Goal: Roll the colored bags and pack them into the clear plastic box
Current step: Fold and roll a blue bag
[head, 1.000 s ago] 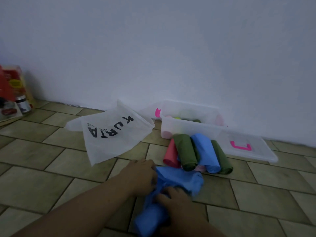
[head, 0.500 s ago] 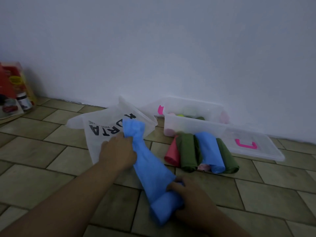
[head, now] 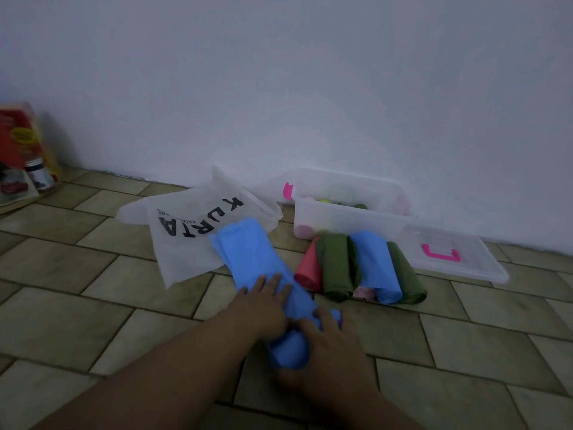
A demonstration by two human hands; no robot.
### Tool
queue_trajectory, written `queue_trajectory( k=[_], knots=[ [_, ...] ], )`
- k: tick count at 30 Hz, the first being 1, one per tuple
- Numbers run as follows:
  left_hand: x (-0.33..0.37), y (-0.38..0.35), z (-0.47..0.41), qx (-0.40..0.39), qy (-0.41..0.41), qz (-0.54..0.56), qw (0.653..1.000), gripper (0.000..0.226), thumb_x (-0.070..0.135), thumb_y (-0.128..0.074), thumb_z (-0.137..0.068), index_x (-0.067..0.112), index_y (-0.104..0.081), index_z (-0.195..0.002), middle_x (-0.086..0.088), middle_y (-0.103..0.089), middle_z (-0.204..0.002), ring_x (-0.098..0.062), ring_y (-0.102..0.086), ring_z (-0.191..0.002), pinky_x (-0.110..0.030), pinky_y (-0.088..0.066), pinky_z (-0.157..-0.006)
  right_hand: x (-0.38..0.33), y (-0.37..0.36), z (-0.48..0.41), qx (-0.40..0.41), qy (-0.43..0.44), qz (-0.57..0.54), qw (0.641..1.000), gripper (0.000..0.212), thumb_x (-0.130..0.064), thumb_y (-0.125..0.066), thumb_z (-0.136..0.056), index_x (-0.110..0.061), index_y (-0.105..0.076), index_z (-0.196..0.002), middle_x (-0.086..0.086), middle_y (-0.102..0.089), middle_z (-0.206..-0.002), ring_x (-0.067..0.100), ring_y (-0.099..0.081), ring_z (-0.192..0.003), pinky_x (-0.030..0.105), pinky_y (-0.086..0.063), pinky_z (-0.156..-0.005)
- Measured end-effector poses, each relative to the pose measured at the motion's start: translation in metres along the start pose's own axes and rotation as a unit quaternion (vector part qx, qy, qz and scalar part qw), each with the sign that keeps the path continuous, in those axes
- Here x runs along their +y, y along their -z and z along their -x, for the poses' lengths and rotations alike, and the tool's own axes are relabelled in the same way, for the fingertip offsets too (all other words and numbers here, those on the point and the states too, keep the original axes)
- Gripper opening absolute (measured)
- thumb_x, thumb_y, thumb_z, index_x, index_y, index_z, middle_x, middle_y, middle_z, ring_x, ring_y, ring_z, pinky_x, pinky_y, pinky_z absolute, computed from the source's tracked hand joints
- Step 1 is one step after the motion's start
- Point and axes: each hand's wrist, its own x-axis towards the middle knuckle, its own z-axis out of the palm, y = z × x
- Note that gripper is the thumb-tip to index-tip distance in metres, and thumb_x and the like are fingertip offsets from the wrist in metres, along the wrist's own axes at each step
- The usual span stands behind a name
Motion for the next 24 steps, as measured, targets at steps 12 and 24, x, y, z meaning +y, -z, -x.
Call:
queue_trajectory(
  k=[12,24],
  knots=[
    [0.002,-0.003,0.003,-0.019,0.002,-0.019,1.0,0.079,0.059,-0.035,-0.092,0.031,0.013,-0.149,0.003,0.022,-0.157,-0.026,0.014,-0.145,-0.054,-0.002,-0.116,-0.005,0.018,0.001,-0.113,0.027,0.079,0.99,0.09,-0.093,-0.041,-0.053,-0.049,-0.031,-0.13,0.0,-0.039,-0.128,0.032,-0.038,-0.114,0.048,-0.033,-0.096],
    [0.0,0.0,0.002,-0.021,-0.003,-0.021,1.0,0.086,0.064,-0.039,-0.088,0.033,0.013,-0.148,0.004,0.023,-0.157,-0.025,0.015,-0.145,-0.055,-0.003,-0.116,0.032,0.049,0.0,-0.095,0.183,-0.003,0.979,0.044,-0.013,-0.056,-0.083,-0.038,-0.05,-0.119,-0.011,-0.046,-0.128,0.013,-0.045,-0.112,0.025,-0.036,-0.089]
  ],
)
